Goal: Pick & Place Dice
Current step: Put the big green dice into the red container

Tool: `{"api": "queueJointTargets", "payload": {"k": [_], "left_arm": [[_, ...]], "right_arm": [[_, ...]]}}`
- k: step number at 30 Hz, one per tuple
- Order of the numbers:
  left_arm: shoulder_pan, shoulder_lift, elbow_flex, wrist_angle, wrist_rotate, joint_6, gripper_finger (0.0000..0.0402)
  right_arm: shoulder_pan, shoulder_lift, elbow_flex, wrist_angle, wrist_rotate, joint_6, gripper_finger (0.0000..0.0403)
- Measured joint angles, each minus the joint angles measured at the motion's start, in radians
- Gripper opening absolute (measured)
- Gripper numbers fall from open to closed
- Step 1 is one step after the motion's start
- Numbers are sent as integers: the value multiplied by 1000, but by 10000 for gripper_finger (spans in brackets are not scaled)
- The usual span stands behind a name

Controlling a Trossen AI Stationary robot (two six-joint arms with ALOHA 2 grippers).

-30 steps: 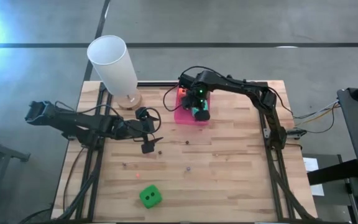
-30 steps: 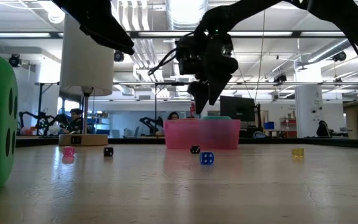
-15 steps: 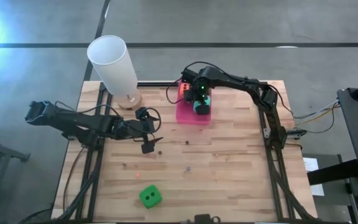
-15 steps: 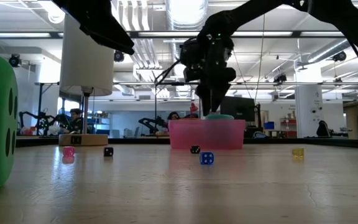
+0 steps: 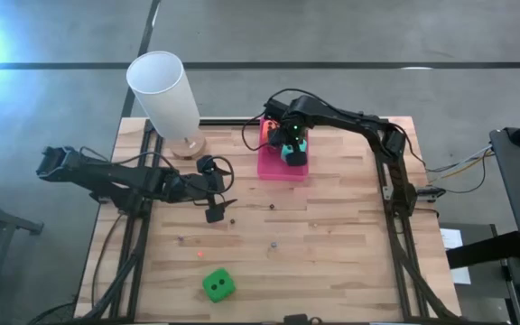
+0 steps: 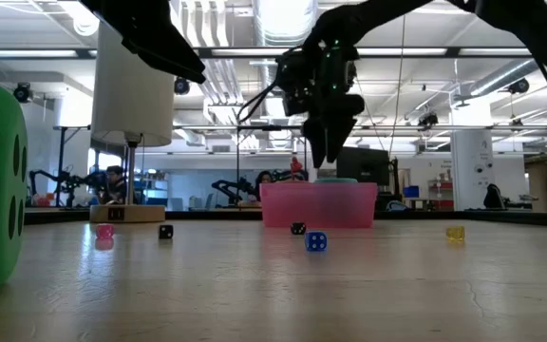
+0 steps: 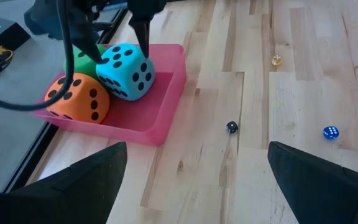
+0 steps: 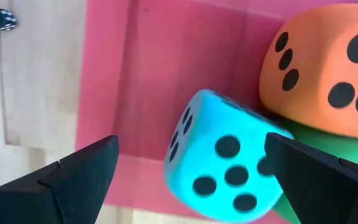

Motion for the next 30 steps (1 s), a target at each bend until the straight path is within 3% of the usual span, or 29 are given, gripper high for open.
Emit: {"api": "queueJointTargets", "payload": {"k": [13, 30], "left_arm": [[0, 0, 0, 0, 0, -3, 391], [0, 0, 0, 0, 0, -3, 391]], "right_arm": [[102, -248, -72, 8, -1, 116, 400], [329, -638, -482, 363, 14, 359, 400]]}}
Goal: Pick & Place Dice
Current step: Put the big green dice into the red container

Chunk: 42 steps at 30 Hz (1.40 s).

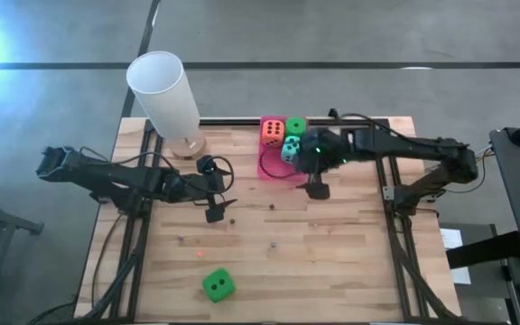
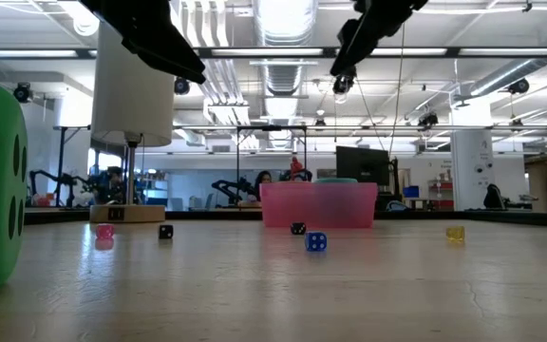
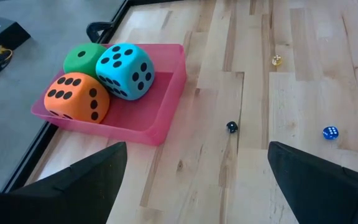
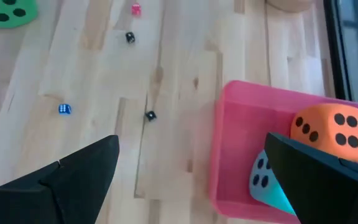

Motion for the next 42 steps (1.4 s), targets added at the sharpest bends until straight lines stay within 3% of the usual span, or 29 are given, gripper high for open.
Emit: {"api": "queueJointTargets", "payload": {"k": [8, 18, 27, 34, 42], "left_arm": [[0, 0, 0, 0, 0, 0, 391], [0, 0, 0, 1, 1, 20, 392], [-11, 0, -4, 0, 126, 72, 393], [-67, 0, -21, -24, 132, 162, 390], [-195, 10, -42, -15, 135, 164, 391]], "right_arm": [[133, -110, -197, 144, 140, 105, 400], [241, -186, -391, 337, 146, 176, 400], [287, -191, -440, 395, 171, 210, 400], [307, -193, -455, 407, 170, 232, 400], [307, -193, -461, 406, 170, 247, 400]]}}
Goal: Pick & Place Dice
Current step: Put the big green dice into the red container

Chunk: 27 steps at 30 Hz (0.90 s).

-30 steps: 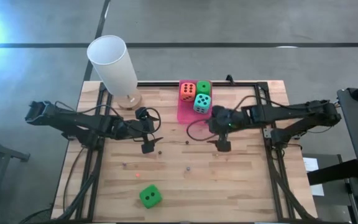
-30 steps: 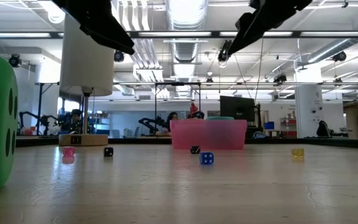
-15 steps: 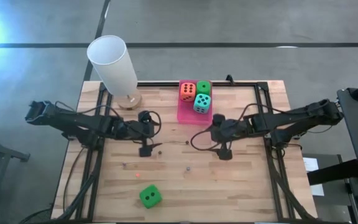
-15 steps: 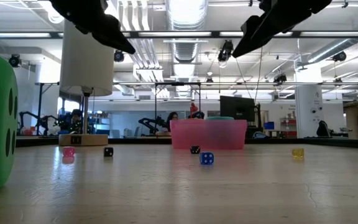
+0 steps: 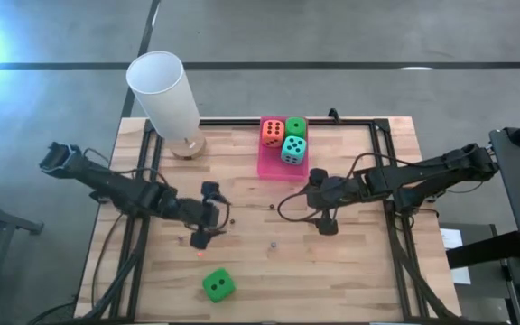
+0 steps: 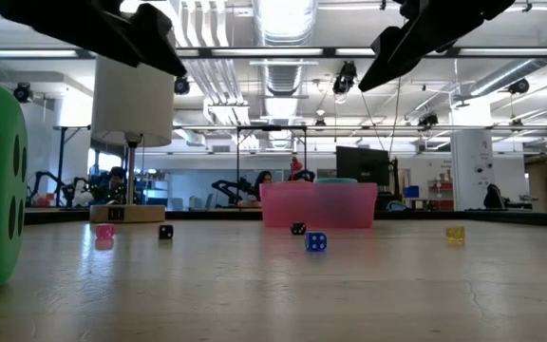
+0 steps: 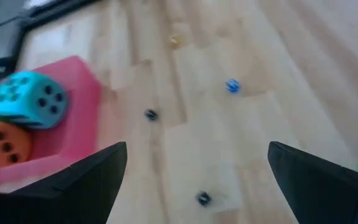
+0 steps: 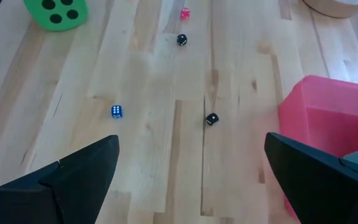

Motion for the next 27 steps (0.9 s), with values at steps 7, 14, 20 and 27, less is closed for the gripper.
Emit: {"api": "queueJointTargets", "payload": {"k": [7, 14, 20, 27], "left_arm": [[-140, 3, -29, 27, 6, -81, 393], [-261, 46, -30, 72, 60, -138, 391], [-301, 94, -30, 93, 154, -183, 393], [-311, 150, -30, 91, 241, -205, 391]], "right_arm": [[0, 0, 0, 1, -1, 39, 400], [0, 0, 0, 8, -2, 41, 400], [0, 0, 0, 9, -2, 47, 400], [0, 0, 0, 9, -2, 48, 400]]}}
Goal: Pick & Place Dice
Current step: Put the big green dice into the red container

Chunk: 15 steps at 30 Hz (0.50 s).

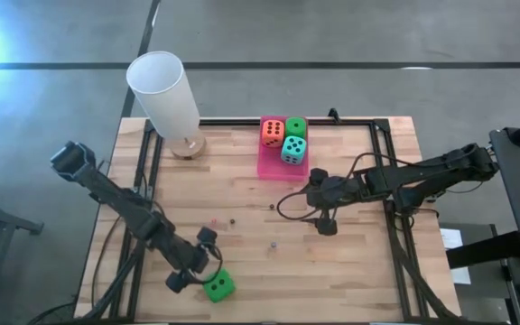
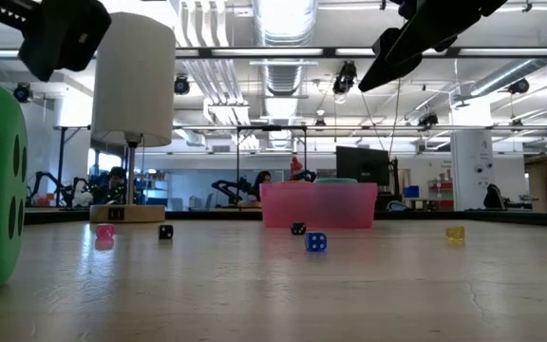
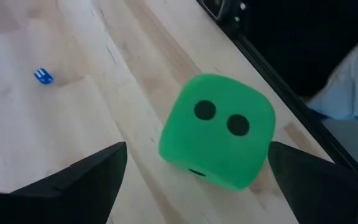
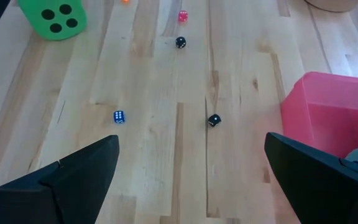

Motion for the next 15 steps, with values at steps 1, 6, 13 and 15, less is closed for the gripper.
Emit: {"api": "queueJointTargets", "payload": {"k": [1, 6, 13, 15], "left_arm": [[-1, 7, 0, 0, 3, 0, 391], [-1, 16, 0, -4, 18, 0, 392], [-5, 16, 0, -16, 71, 1, 392], [-9, 16, 0, -19, 74, 14, 393]], "right_arm": [[0, 0, 0, 0, 0, 0, 400], [0, 0, 0, 3, 0, 0, 400], [0, 0, 0, 8, 0, 0, 400], [0, 1, 0, 17, 0, -1, 400]]}}
